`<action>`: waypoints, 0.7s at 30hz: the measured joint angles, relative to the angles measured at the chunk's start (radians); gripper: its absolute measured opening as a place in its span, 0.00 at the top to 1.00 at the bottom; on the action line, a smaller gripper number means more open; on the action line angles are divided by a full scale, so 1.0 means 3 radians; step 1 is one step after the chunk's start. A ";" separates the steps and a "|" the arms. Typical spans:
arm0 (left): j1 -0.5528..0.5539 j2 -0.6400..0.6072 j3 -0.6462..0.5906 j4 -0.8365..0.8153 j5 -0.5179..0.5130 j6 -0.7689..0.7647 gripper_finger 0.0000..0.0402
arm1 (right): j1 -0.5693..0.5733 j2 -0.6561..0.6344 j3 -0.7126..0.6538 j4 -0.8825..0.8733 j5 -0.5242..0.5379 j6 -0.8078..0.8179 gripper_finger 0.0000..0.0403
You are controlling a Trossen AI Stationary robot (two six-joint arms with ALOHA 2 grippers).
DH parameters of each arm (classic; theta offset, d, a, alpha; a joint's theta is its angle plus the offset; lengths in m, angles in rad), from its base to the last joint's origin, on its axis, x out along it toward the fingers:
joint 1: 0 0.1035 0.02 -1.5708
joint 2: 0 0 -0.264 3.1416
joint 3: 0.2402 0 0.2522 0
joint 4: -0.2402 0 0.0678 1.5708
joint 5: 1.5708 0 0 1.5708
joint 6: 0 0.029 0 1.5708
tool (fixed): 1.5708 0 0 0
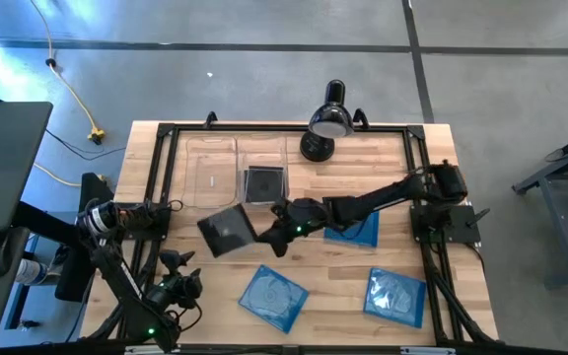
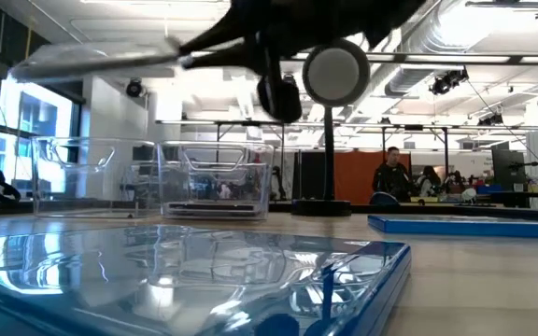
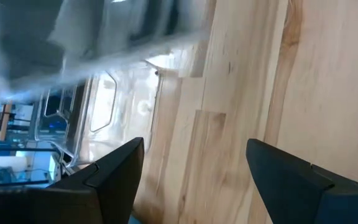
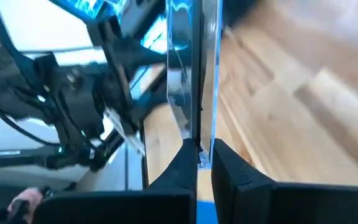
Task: Pick & place jewel cases by type
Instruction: Put the black CD case into the right transparent bin
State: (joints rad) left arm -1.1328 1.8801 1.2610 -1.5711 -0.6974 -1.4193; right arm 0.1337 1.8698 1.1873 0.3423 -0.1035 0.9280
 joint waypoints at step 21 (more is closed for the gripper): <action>0.0238 0.0004 -0.0001 0.0102 -0.0410 0.0057 0.30 | -0.0656 -0.0751 0.0000 -0.1225 0.0956 0.0192 0.99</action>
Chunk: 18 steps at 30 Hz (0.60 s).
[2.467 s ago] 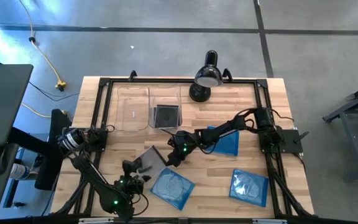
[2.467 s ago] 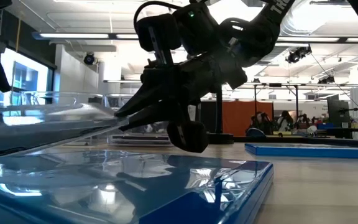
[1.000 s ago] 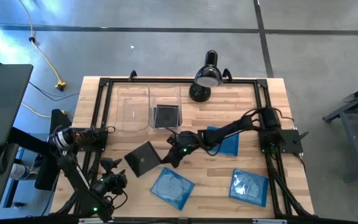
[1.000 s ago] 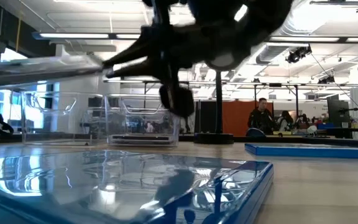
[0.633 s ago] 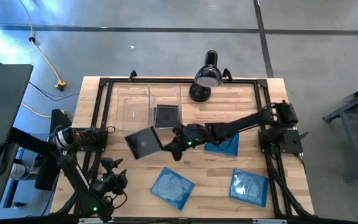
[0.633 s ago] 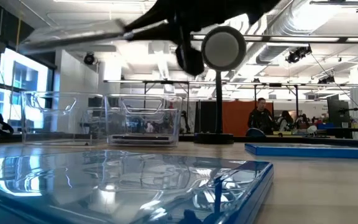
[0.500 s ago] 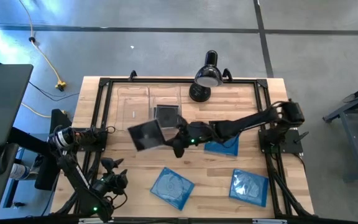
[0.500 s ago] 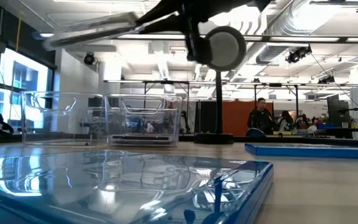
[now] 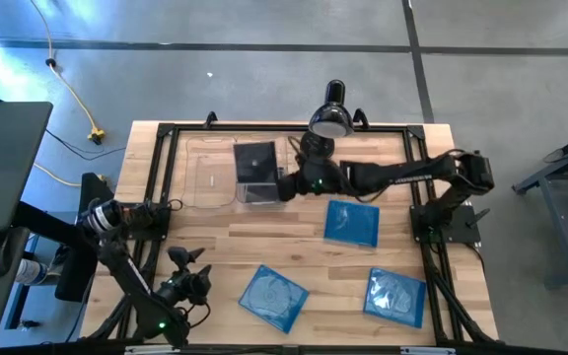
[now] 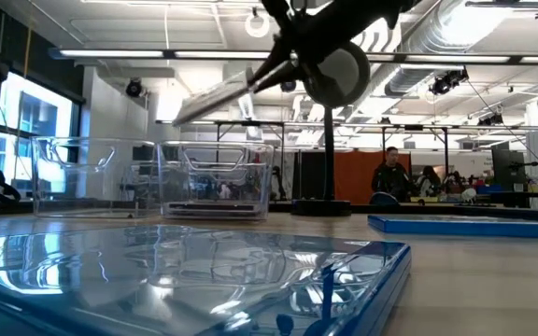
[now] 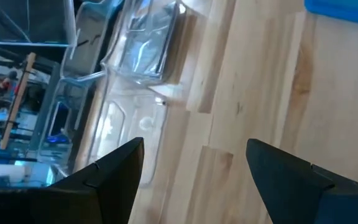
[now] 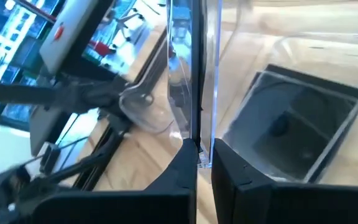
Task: Pick & place jewel cases by type
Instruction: Put the black CD case into the right transparent bin
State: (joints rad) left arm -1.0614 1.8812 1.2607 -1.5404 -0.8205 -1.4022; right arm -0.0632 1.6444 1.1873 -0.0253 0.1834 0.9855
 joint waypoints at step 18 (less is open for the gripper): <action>0.0203 0.0001 0.0000 0.0504 0.0000 0.0668 0.30 | -0.0463 0.0077 -0.0001 -0.0319 -0.0645 0.0384 0.99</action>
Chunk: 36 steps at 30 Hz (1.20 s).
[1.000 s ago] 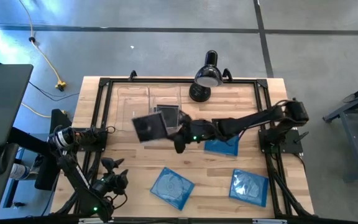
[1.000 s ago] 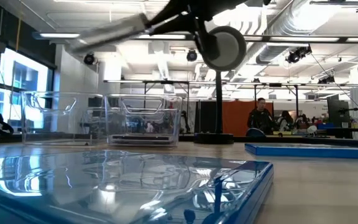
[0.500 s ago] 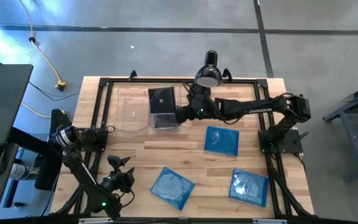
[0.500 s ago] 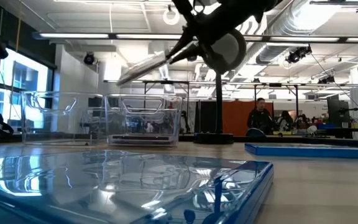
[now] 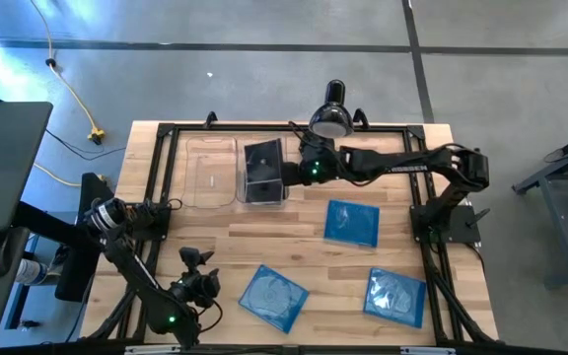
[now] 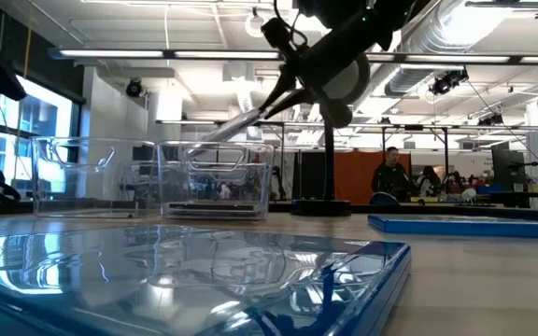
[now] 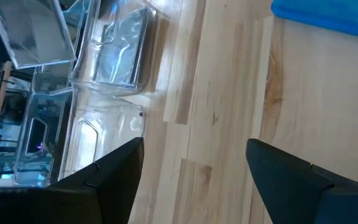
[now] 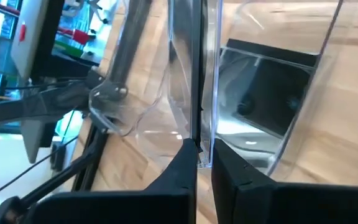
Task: Pick & place jewel cases by type
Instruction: Put the black CD case into the right transparent bin
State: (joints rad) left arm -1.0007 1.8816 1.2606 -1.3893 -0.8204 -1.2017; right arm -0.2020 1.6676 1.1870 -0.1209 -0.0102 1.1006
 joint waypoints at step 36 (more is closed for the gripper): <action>0.0001 0.0001 0.0000 0.0006 -0.0001 0.0001 0.30 | -0.0091 0.0360 0.0000 -0.0074 -0.0411 0.0390 0.96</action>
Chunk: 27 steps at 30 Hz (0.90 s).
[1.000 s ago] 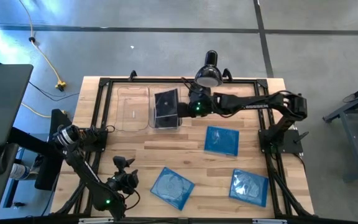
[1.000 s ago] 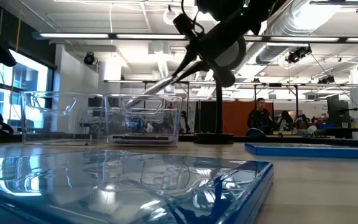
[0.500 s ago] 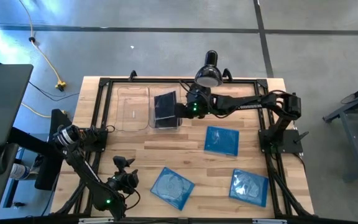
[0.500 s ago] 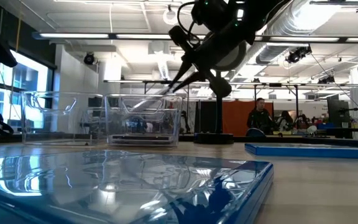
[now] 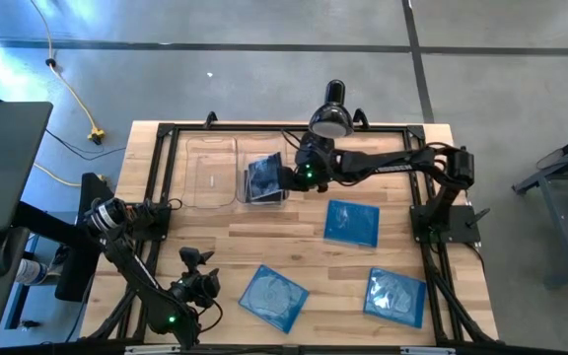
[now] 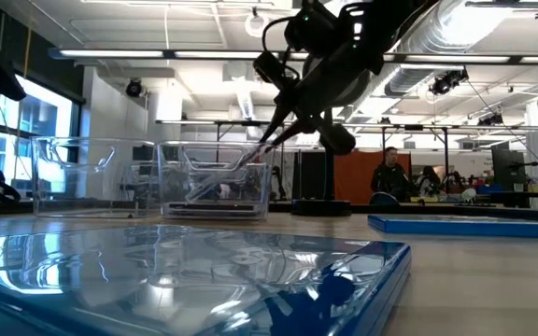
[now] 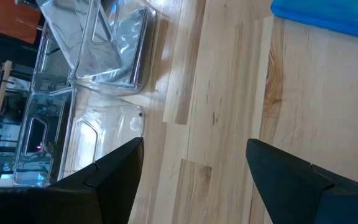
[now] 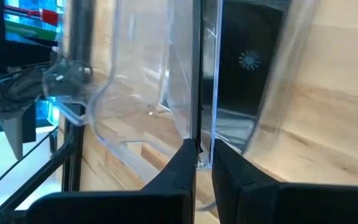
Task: Pick & place jewel cases by type
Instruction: Put the black CD case into the right transparent bin, then put the left blue CD case into the left transparent bin
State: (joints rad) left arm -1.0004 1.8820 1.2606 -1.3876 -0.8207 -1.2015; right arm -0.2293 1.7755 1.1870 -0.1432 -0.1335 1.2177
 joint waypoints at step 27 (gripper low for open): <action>0.0000 0.0000 0.0000 -0.0027 0.0081 0.0000 0.30 | -0.0001 0.0041 0.0001 0.0235 -0.0382 -0.0163 0.74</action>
State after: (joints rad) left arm -1.0004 1.8820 1.2606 -1.3956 -0.7964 -1.2015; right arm -0.2295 1.7876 1.1873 -0.0726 -0.2480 1.1688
